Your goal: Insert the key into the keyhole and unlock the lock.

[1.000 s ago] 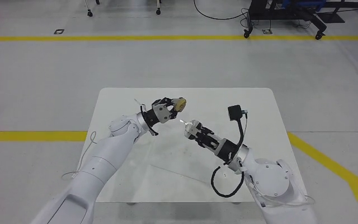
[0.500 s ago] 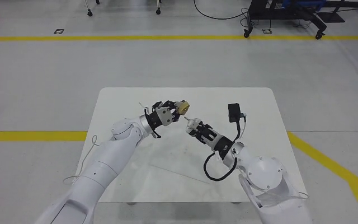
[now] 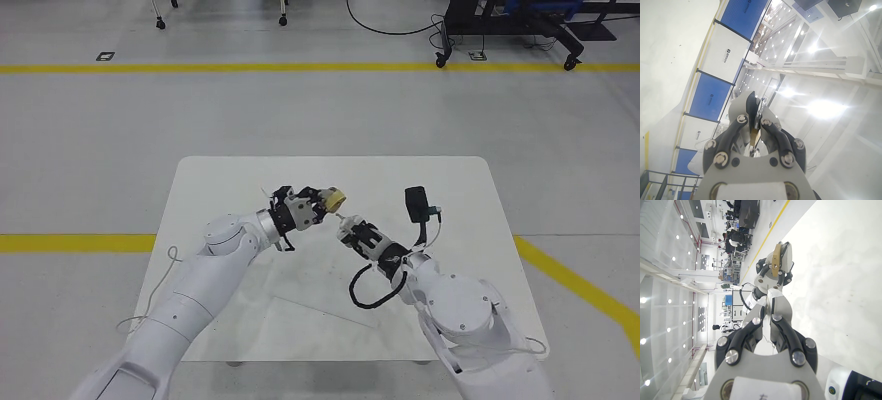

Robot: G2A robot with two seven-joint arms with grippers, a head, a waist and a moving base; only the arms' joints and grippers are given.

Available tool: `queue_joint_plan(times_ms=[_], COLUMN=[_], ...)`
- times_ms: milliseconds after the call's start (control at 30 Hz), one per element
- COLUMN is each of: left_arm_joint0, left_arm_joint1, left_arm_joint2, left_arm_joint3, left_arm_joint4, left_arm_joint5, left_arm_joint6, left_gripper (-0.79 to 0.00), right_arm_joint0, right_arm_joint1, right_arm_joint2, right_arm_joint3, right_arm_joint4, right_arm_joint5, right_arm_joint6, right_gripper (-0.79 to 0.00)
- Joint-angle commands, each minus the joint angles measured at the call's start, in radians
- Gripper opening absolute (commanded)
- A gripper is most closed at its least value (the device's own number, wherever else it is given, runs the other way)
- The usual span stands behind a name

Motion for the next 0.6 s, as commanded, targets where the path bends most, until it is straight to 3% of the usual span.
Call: queue_joint_plan(times_ms=[0,567], left_arm_joint0=[0.003,0.02], left_arm_joint1=[-0.001,-0.011], left_arm_joint2=[-0.004,-0.025], left_arm_joint3=[-0.002,-0.018], left_arm_joint4=[0.004,0.049], left_arm_joint5=[0.003,0.019], left_arm_joint6=[0.002,-0.001], left_gripper=[-0.785,-0.785], right_arm_joint0=[0.012,0.034], right_arm_joint1=[-0.004,-0.019], right_arm_joint2=[-0.009,-0.032], right_arm_joint3=[0.017,0.037], right_arm_joint4=[0.01,-0.005], right_arm_joint5=[0.024,0.073], right_arm_joint6=[-0.016,-0.083], right_gripper=[-0.785,-0.785])
